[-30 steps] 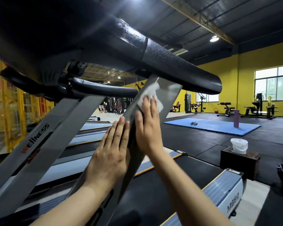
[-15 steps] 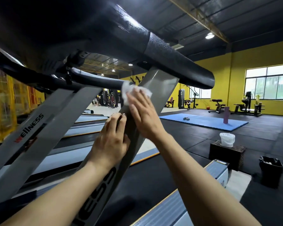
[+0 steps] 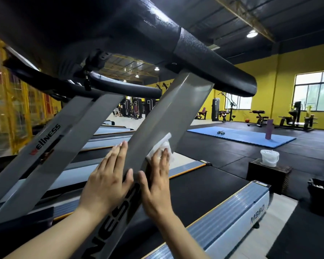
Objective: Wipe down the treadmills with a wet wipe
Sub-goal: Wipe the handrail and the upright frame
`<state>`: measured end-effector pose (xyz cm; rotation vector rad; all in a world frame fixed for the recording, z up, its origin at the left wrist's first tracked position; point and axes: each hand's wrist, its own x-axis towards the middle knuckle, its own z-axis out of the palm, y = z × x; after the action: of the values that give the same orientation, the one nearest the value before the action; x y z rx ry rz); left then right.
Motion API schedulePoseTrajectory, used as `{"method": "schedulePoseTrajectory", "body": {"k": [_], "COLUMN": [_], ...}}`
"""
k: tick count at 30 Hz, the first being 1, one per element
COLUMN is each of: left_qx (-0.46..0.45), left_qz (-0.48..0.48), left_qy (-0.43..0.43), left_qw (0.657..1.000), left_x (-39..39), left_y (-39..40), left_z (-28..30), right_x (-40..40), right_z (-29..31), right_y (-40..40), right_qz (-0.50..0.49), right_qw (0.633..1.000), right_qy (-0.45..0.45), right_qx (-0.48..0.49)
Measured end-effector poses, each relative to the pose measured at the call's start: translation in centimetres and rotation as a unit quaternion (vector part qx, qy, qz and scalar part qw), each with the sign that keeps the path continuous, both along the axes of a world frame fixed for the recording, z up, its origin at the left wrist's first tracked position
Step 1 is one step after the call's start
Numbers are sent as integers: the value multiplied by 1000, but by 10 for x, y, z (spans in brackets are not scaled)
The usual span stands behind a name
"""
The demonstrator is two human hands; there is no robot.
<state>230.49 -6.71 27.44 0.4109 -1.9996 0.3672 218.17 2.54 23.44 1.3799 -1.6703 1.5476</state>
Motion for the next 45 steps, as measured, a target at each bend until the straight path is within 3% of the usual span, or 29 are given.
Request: {"method": "schedulePoseTrajectory", "body": {"k": [3,8,10,12,15,19,23,25,29,33,35,37,42,45], "left_qx": [-1,10,11,32,95,113,15,-37,-46,-21,-21,-27,-62,-73], "left_qz": [-3,-5,-3,15,51,44,-6,-23,-37,-47,-43,-41,-19,-13], "left_qy": [-8,-15,-18,-20,-18,-28,-42,-58,-42,-21,-21,-24,-83,-106], "left_qw": [1000,1000,1000,999,994,992,999,997,997,998,999,999,995,992], "left_x": [0,3,4,5,6,7,9,10,8,7,6,7,10,10], "left_y": [2,5,7,5,2,3,9,8,3,2,2,2,4,2], "left_z": [0,3,3,2,1,1,5,5,1,1,0,1,1,2], "right_x": [-21,-77,-73,-46,-6,-28,-71,-67,-25,21,20,-4,-78,-87], "right_z": [28,143,155,132,79,120,181,176,103,10,-8,10,117,124], "right_y": [-2,-3,-4,-5,-6,4,5,-5,-20,-18,-14,-13,-8,-7], "right_qz": [-28,-57,-57,-87,-78,-76,-182,-172,-86,-5,-11,-37,-64,-65], "right_qw": [999,997,997,991,948,912,955,972,987,997,997,995,989,988], "right_qy": [18,-15,-1,96,307,401,232,158,111,49,58,76,-82,-87], "right_qx": [-14,-49,-49,-26,22,36,25,2,-83,-60,-42,-45,-107,-109]}}
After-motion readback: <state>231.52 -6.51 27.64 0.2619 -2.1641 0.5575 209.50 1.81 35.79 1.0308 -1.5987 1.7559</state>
